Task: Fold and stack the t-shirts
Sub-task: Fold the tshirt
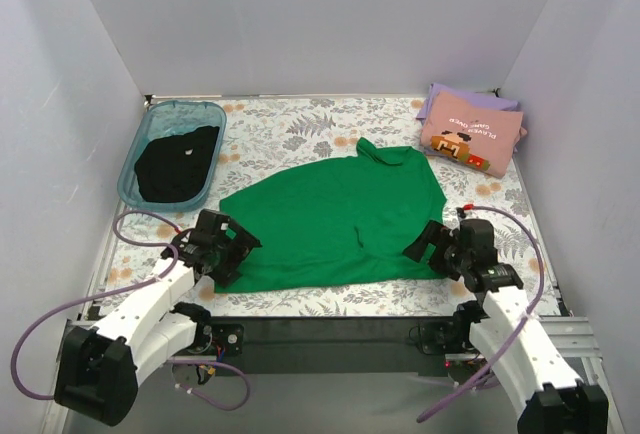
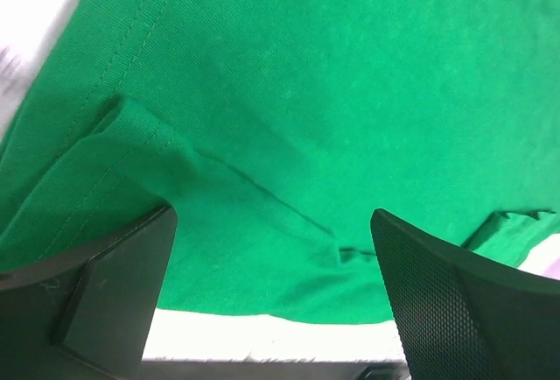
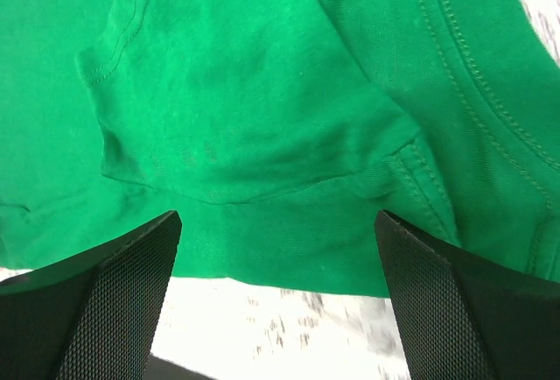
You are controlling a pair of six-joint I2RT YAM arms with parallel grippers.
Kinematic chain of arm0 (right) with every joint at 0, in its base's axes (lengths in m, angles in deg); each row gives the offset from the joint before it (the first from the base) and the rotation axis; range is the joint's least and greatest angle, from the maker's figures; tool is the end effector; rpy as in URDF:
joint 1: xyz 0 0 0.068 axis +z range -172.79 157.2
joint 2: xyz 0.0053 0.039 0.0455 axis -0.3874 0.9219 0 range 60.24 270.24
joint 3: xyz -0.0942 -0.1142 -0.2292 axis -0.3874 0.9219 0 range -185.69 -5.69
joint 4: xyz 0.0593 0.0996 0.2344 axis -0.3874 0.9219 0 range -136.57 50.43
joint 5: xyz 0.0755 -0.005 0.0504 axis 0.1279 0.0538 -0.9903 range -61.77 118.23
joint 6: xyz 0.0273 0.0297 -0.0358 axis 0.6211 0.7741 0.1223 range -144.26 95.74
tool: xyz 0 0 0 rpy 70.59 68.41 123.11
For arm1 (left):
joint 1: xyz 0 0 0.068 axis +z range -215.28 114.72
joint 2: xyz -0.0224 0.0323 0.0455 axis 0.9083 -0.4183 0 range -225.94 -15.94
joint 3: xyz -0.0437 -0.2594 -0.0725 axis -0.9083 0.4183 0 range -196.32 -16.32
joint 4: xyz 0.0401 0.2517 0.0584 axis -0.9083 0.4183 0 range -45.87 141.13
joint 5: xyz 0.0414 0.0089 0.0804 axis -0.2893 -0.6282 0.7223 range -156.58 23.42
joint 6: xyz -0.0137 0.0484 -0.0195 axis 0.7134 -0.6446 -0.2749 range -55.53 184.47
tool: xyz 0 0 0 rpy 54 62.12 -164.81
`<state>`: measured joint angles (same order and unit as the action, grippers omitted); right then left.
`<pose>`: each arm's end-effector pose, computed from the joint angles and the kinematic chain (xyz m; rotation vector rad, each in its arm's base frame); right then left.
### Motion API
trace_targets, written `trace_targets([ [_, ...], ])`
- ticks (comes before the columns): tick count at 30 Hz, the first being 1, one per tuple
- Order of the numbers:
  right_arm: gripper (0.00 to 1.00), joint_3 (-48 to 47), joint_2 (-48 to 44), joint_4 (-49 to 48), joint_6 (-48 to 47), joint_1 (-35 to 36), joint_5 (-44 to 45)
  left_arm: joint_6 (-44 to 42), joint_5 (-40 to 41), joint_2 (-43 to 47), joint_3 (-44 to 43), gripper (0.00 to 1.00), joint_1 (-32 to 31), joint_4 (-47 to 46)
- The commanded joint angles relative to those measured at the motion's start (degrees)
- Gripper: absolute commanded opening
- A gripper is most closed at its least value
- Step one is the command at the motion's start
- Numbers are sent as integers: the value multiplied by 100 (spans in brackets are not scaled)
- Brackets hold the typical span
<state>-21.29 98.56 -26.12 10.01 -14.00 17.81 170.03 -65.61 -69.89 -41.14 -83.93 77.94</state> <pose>0.1389 0.0281 0.1633 0.4334 2.3436 0.5804 0.1496 -0.0498 0.1626 -1.9616 2.0623 -0.5943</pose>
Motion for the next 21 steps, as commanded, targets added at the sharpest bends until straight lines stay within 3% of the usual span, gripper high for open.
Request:
trace_targets([
  [1,98,48,-667,1505,336,26,163,167,-18,332,22,94,-103,1031],
  [4,98,-434,-880,1743,152,26,276,149,305,394,-417,95,-121,1462],
  [8,98,-1278,-346,1822,-261,26,574,123,903,175,-1487,95,-112,1840],
  [17,98,-2745,1307,1015,-842,26,427,53,1966,-2293,-3440,95,-112,1814],
  [21,98,-3159,2133,698,-1026,43,321,-324,1995,-3462,-4590,92,-51,1481],
])
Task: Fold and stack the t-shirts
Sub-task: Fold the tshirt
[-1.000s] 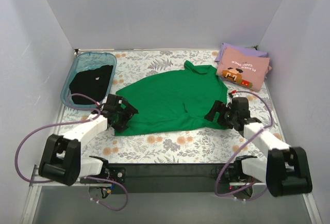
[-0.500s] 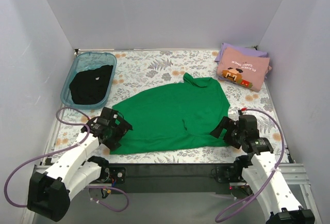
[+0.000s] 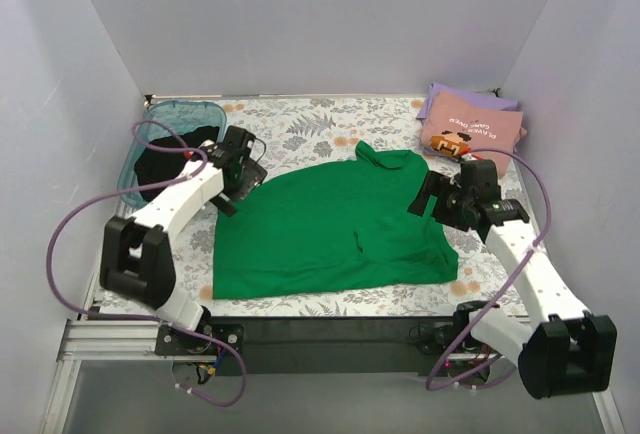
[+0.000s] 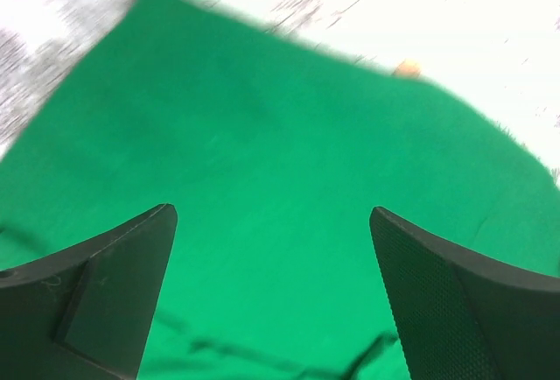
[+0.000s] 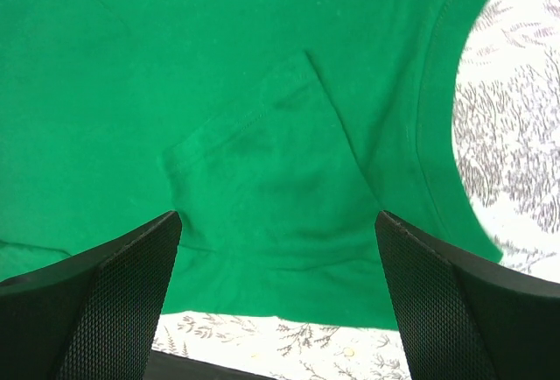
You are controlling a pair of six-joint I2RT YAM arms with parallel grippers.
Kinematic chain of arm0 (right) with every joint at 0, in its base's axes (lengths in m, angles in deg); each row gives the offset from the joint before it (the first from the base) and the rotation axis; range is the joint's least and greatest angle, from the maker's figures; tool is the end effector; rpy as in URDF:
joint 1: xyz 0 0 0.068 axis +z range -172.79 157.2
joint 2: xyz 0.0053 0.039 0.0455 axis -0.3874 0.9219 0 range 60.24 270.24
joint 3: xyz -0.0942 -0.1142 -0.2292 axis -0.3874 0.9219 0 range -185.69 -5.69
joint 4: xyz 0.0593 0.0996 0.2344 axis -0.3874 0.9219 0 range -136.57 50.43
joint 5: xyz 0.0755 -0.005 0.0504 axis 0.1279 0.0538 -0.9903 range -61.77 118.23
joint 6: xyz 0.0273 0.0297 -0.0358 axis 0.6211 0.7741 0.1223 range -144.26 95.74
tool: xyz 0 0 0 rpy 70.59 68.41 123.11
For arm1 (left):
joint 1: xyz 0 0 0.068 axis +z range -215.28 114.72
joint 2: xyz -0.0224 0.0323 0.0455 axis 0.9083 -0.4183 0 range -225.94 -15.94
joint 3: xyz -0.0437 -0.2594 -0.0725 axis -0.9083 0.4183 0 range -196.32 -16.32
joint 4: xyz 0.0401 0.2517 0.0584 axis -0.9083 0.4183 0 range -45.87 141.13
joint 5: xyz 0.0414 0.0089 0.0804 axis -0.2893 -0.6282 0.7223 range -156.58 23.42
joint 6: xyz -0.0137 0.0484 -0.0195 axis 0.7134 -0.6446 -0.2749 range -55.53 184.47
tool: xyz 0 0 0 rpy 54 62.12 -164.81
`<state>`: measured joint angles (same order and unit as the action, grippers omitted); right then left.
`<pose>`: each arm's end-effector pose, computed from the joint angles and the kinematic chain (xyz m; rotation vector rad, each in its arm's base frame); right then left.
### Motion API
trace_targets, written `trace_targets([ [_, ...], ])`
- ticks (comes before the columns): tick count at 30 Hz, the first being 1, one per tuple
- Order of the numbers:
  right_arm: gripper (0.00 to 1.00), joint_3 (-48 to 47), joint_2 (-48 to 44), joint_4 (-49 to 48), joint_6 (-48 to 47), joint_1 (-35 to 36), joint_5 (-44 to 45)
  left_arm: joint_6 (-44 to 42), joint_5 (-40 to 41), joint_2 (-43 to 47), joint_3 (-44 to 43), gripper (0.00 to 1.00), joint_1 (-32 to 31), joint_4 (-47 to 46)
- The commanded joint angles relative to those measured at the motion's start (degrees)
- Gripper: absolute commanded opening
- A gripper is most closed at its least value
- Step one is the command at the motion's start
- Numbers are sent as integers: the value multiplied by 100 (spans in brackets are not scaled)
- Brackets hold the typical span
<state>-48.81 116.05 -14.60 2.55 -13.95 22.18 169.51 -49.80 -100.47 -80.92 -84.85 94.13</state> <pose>0.1987 0.0348 0.2597 0.3205 2.3641 0.4248 0.2698 -0.0850 0.2478 -1.8925 1.9444 -0.2393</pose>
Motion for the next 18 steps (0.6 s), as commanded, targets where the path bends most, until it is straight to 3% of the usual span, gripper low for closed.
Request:
trace_targets([
  [1,98,-504,717,-533,-351,39,-160,-403,397,-893,-850,90,59,-218],
  [2,98,-714,886,-577,-430,47,-178,-553,388,-1116,-1044,84,59,-288],
  [8,98,-1663,2370,-981,-1176,74,-395,-3151,-297,-2425,-2055,80,85,-1465],
  [13,97,-2508,3373,-1070,-1625,162,-845,-4234,-508,-2963,-2118,77,85,-1887],
  [18,93,-3246,4532,-1026,-2091,232,-1127,-4632,-701,-3393,-2268,61,85,-2003],
])
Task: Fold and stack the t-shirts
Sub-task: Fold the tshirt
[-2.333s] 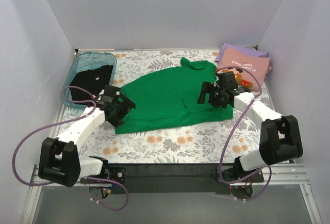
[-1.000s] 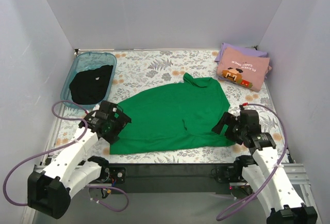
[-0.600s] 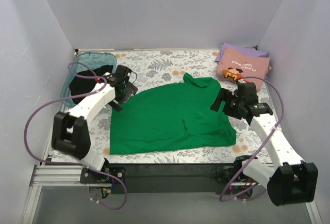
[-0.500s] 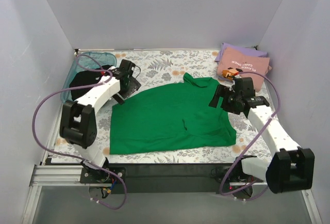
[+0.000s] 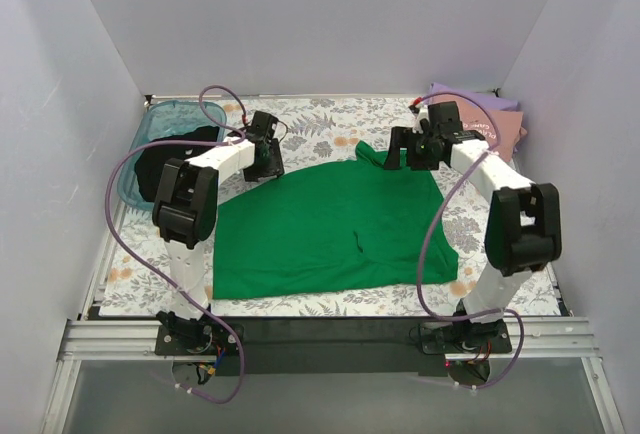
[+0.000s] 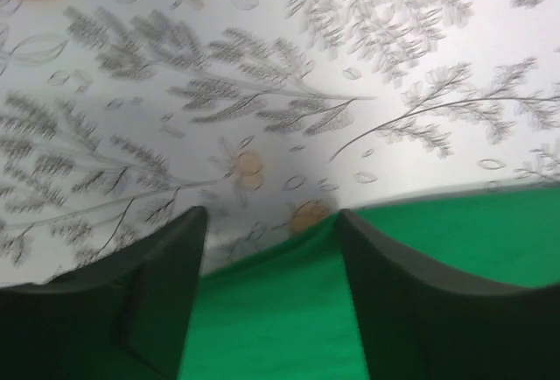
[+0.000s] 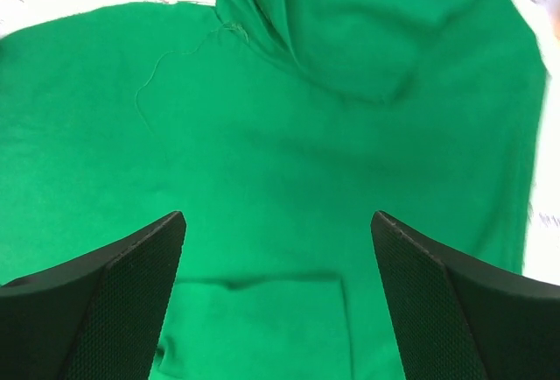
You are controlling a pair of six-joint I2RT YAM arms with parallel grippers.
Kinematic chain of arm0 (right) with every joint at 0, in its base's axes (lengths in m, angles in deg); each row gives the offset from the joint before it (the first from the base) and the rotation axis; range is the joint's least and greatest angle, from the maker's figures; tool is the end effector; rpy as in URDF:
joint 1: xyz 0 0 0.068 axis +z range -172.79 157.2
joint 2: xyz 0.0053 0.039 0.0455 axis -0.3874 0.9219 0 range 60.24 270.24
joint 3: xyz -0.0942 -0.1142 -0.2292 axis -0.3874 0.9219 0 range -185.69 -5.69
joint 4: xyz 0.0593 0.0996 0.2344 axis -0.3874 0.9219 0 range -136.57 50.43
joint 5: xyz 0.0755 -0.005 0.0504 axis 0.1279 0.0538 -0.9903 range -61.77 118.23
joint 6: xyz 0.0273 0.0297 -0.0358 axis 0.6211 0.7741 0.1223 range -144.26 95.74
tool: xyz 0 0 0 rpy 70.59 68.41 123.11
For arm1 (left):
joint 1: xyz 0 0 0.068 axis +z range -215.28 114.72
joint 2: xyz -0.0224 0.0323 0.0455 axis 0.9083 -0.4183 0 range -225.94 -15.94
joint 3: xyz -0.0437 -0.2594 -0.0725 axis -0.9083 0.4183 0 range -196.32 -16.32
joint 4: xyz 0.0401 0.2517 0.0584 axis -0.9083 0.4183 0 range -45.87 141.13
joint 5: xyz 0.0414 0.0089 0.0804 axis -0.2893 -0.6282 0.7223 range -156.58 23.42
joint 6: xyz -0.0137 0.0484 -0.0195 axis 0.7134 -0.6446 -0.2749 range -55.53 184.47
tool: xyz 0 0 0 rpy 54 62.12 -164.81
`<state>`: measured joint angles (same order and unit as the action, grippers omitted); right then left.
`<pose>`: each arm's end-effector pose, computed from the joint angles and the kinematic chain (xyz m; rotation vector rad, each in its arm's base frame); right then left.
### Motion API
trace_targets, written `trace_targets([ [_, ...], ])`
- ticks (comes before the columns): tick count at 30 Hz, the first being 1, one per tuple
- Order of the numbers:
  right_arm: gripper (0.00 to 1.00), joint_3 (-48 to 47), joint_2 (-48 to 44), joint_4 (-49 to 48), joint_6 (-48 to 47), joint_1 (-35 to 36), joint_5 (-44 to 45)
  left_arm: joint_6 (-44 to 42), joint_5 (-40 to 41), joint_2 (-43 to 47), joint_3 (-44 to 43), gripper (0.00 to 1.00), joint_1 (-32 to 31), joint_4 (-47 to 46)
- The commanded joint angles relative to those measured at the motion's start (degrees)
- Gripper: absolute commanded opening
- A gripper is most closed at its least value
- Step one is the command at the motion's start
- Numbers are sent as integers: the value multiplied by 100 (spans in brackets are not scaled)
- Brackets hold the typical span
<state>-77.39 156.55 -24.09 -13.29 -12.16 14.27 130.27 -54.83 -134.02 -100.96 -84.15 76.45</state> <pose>0.3627 0.0769 0.2489 -0.1088 2.4102 0.4672 0.4059 -0.1311 0.1623 -1.1243 2.4415 -0.1844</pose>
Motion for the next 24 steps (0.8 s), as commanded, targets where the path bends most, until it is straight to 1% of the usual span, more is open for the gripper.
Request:
trace_targets([
  [1,92,-580,615,-60,-516,44,-310,-761,-251,-83,-263,54,15,-243],
  [3,89,-791,940,-25,-490,44,-301,-866,-349,-188,-211,46,15,-252],
  [4,89,-845,1029,-24,-507,53,-292,-876,-349,-215,-176,46,7,-269],
  [5,86,-924,1126,-16,-533,70,-283,-876,-288,-250,-158,36,6,-270],
  [7,84,-1091,1407,-7,-630,88,-178,-911,-305,-303,-158,31,-11,-235],
  [8,80,-1292,1504,19,-665,97,-143,-920,-305,-312,-158,20,-20,-234],
  [10,77,-1451,1680,20,-840,132,-99,-946,-340,-294,-88,12,-29,-252],
  [11,73,-1582,1732,20,-920,167,-90,-972,-366,-242,-44,0,-46,-261],
  [18,72,-2127,2189,37,-1719,615,358,-999,-427,153,421,0,-125,-629],
  [24,66,-2918,2891,423,-1861,668,560,-1060,-551,514,773,0,-152,-1113],
])
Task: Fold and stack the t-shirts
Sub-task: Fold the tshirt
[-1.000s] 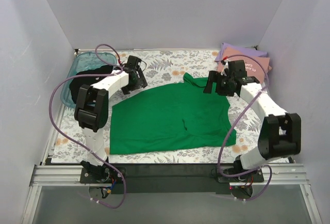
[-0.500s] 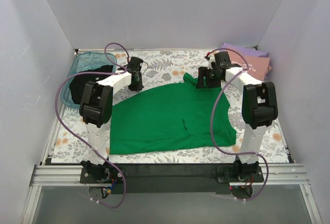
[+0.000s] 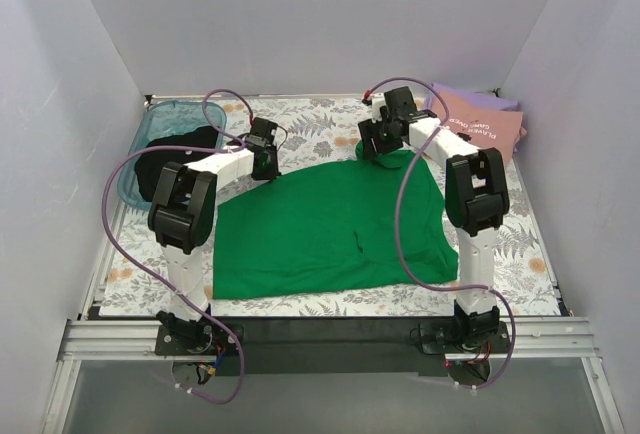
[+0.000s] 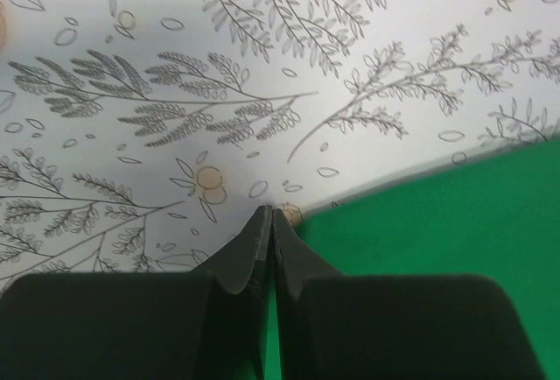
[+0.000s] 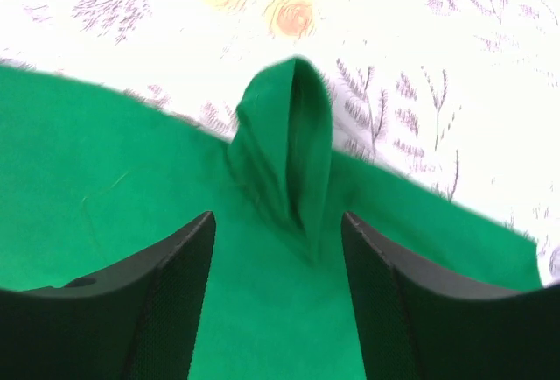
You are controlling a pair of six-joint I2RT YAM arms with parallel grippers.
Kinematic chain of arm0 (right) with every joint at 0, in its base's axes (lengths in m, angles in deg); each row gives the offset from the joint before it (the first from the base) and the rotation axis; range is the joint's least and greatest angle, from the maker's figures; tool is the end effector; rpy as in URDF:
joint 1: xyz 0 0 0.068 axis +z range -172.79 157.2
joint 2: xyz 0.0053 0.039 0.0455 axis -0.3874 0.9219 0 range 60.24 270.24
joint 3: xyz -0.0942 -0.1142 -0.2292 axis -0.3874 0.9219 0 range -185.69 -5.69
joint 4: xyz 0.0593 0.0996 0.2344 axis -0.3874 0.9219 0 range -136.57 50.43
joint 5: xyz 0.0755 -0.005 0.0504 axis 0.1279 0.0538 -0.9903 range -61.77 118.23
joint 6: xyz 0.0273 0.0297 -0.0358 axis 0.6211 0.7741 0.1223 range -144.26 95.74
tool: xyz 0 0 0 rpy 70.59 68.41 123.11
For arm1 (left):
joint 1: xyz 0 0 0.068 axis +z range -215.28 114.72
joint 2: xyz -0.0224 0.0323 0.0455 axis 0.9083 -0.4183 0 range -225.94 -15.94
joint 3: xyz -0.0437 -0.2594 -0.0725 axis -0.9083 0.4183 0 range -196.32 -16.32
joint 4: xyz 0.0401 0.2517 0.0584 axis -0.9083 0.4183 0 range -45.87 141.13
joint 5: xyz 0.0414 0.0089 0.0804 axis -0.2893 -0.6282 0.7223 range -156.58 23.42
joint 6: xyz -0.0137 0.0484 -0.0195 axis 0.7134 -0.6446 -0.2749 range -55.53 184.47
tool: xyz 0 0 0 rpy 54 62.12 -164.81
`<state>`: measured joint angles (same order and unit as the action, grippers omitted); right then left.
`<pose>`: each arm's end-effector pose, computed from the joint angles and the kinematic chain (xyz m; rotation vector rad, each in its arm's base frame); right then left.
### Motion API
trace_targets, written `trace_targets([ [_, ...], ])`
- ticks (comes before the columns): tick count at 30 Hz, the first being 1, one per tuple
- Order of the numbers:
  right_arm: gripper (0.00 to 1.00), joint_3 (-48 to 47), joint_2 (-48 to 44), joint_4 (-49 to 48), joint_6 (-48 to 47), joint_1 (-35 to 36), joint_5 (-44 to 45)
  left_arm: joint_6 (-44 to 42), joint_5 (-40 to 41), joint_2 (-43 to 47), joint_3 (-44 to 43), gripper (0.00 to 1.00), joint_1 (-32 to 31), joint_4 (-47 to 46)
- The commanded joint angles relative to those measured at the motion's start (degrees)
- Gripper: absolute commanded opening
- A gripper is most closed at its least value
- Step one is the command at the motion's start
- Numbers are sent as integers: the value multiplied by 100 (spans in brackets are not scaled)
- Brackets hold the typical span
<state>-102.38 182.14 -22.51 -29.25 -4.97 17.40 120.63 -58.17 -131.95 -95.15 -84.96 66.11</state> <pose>0.4529 0.1527 0.2050 -0.5657 2.3708 0.3304 0.4002 -0.1376 0.1568 -0.8683 2.4661 -0.2917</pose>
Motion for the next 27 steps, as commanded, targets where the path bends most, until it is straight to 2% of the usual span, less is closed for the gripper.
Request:
trace_targets([
  [1,64,-604,412,284,-265,-60,257,-79,-208,324,201,0,-71,-106],
  [2,59,-719,491,319,-274,-51,248,-70,-190,333,210,0,-71,-123],
  [4,57,-965,676,407,-265,-51,309,-70,-190,359,236,0,-80,-176],
  [7,45,-1133,782,460,-291,-51,415,-79,-129,386,263,0,-97,-220],
  [8,33,-1151,782,460,-309,-51,398,-79,-85,394,280,0,-106,-238],
  [10,22,-1134,747,478,-344,-51,319,-53,-49,421,306,0,-106,-264],
  [11,2,-1064,703,477,-379,-51,284,-35,-41,456,315,0,-115,-273],
  [17,1,-414,-112,469,-327,-25,187,158,170,824,543,0,-115,-343],
  [27,1,1906,-1923,425,348,309,661,544,452,1580,1361,0,-325,-483],
])
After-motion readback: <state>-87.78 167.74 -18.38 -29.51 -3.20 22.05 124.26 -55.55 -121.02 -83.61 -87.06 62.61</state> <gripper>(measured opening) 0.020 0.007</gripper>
